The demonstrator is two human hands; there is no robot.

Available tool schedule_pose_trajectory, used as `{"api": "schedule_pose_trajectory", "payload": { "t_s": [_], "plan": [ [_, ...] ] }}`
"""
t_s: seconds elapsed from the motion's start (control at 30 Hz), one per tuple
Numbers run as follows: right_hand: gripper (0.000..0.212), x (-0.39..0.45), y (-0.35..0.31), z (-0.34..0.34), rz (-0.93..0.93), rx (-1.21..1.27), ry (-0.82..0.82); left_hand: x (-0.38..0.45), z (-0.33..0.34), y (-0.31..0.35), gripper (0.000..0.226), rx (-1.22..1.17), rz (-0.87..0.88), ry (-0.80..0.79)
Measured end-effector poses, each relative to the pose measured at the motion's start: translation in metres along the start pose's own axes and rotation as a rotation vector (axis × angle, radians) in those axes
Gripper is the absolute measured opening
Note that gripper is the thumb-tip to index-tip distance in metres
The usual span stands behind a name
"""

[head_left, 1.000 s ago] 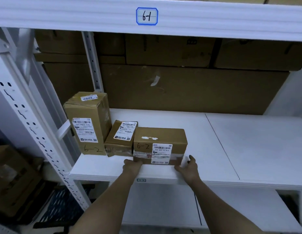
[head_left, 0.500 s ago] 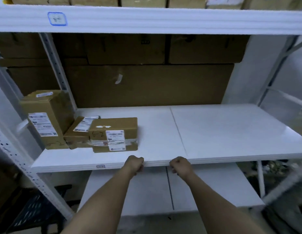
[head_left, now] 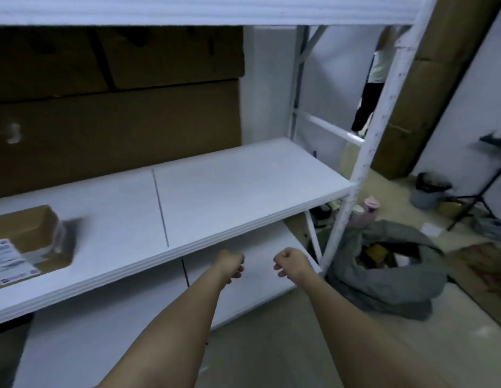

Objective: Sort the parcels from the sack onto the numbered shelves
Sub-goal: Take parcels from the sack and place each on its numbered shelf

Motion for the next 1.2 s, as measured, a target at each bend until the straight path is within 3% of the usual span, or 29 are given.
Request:
{"api": "schedule_pose_trajectory", "payload": {
  "t_s": [0.37, 0.47, 0.63, 0.83, 0.9, 1.0, 1.2],
  "plan": [
    [0.018, 0.045, 0.125, -0.192, 0.225, -0.014, 0.29, 0.055, 0.208, 0.137, 0.025, 0.257, 0.063, -0.265],
    [0.02, 0.066, 0.145, -0.238, 0.272, -0.074, 0.307, 0.072, 0.254, 0.178, 0.019, 0.29, 0.062, -0.316],
    [0.009, 0.086, 0.182, -0.309, 0.325, -0.077, 0.297, 0.088, 0.323, 0.236, 0.039, 0.336, 0.052, -0.405],
    [0.022, 0.1, 0.243, -0.385, 0.402, 0.001, 0.336, 0.111, 0.408, 0.286, 0.039, 0.466, 0.049, -0.462],
    [0.018, 0.105, 0.266, -0.411, 0.434, 0.012, 0.32, 0.12, 0.443, 0.301, 0.04, 0.474, 0.051, -0.478],
    [0.018, 0.116, 0.299, -0.453, 0.432, 0.009, 0.249, 0.121, 0.493, 0.318, 0.021, 0.448, 0.032, -0.469],
    [0.013, 0.135, 0.368, -0.544, 0.401, -0.086, 0.066, 0.129, 0.594, 0.328, 0.019, 0.364, -0.09, -0.396]
  ]
}}
Point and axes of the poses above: each hand's wrist, its own x-axis towards the middle knuckle, its own z-axis out of the palm, y = z × x, the point moved 2 cm from there along x, towards the middle knuckle, and after that the axes turned 12 degrees about -z, right-handed, at the moved point
